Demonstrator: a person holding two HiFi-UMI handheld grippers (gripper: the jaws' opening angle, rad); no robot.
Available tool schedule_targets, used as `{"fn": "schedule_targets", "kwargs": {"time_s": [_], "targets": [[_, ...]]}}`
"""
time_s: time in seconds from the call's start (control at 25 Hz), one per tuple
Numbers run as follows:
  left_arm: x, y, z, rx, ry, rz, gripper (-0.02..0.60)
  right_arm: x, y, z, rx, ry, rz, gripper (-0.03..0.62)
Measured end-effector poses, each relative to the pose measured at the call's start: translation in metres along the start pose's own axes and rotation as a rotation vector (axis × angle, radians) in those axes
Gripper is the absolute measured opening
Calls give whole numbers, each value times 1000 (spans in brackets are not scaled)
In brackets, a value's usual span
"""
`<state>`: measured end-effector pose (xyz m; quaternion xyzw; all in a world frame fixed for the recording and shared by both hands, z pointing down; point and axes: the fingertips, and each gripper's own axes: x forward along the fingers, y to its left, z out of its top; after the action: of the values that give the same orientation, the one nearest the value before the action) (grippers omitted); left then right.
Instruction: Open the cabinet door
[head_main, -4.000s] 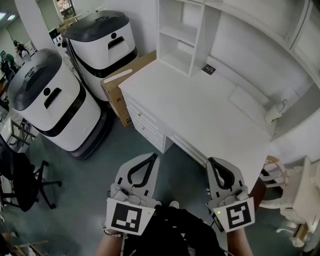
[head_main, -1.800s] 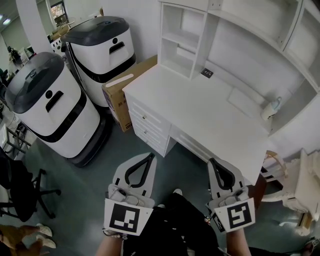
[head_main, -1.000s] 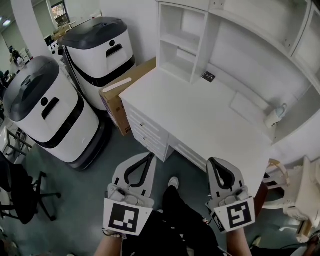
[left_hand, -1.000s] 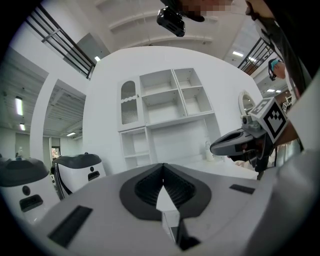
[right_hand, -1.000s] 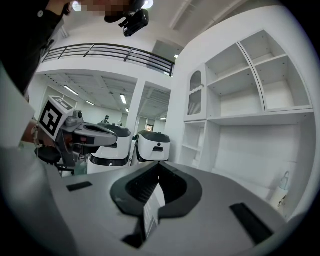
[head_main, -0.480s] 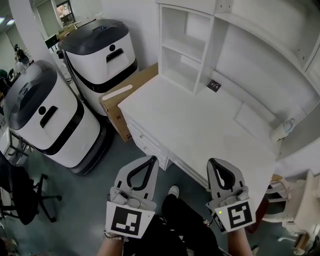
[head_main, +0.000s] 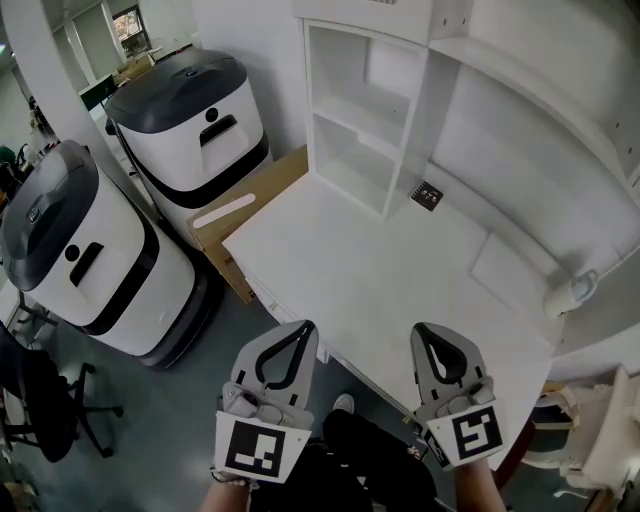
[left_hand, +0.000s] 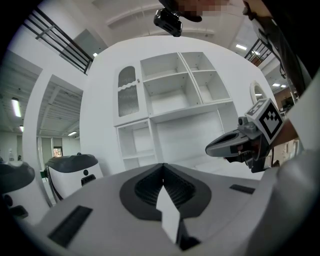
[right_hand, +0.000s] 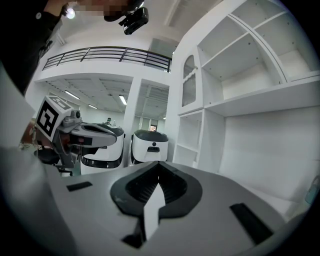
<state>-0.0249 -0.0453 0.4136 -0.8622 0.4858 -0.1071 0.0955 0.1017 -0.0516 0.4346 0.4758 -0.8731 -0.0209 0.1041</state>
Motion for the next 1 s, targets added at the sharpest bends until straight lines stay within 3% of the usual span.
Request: {"fn": "schedule_targets", "kwargs": {"time_s": [0.36, 0.56, 0.88, 1.0], "targets": [[61, 20, 6, 15, -2, -34, -3, 41, -42, 1, 5, 13, -2, 0], [86, 20, 3, -36, 12, -37, -3, 46, -61, -6, 23, 30, -19, 0], [101, 12, 11, -12, 15, -59, -3, 39, -77, -4, 26, 11, -41, 0], [102, 9, 14, -41, 20, -62, -3, 35, -80, -4, 38, 23, -59, 0]]}}
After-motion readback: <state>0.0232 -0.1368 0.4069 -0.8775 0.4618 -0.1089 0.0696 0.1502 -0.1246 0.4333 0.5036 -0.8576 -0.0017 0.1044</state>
